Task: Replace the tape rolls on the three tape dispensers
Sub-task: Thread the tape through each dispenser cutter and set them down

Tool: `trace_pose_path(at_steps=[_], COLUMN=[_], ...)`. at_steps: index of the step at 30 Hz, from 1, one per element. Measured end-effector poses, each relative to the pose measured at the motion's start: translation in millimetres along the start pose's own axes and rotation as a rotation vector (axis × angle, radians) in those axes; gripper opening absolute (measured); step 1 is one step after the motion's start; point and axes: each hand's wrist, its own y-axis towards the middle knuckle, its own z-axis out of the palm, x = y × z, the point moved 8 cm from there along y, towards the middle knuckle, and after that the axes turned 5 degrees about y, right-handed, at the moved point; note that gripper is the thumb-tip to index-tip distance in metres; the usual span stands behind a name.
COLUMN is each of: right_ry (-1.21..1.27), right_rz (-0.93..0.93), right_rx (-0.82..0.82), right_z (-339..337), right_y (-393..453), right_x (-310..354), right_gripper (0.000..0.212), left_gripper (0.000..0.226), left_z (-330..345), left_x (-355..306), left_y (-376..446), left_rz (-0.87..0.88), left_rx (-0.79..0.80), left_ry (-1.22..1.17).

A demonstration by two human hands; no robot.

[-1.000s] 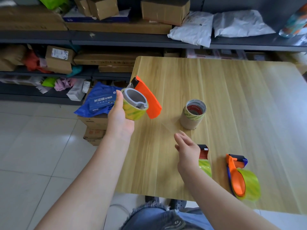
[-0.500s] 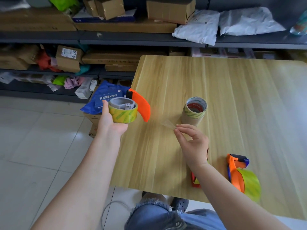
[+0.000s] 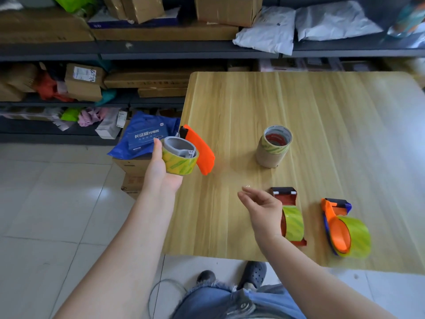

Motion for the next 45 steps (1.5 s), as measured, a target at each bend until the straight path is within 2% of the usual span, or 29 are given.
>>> trace_pose_path(at_steps=[5,13,17,20,31,37,45], right_ry=[-0.011,0.089,0.087,0.013,-0.152,-0.336,-0.593], right_rz=[0.170,0.411,0.502,0.555,0.785,0.809,0.850], right_rx=[-0.094,-0.253,-0.267,-0.266,-0.087,0.050,0.211], right_z=[17,21,15,9,-1,-8,-6], right_y=[-34,-81,-97,-103,-113,-111,-96], right_x=[-33,-91,-110,-120,-157,-165,-171], right_gripper=[0.011,0.011,0.007,0.003,0.009,0.013,0.005], left_gripper=[0.046,0.035,0.013,0.012,0.015,0.013,0.015], left_z=[-11,-14,-16,-17,-42,-49,-59], left_x=[1,16,36,51,99,116,127], left_y=[3,-6,-14,-17,-26,-25,-15], left_rz=[0.025,-0.001,-0.071,-0.109,-0.203,-0.220,-0.205], left_rx=[0.031,0.200,0.243,0.294,0.349,0.334,0.327], left_ry=[0.202,0.436,0.467,0.476,0.552,0.590,0.664])
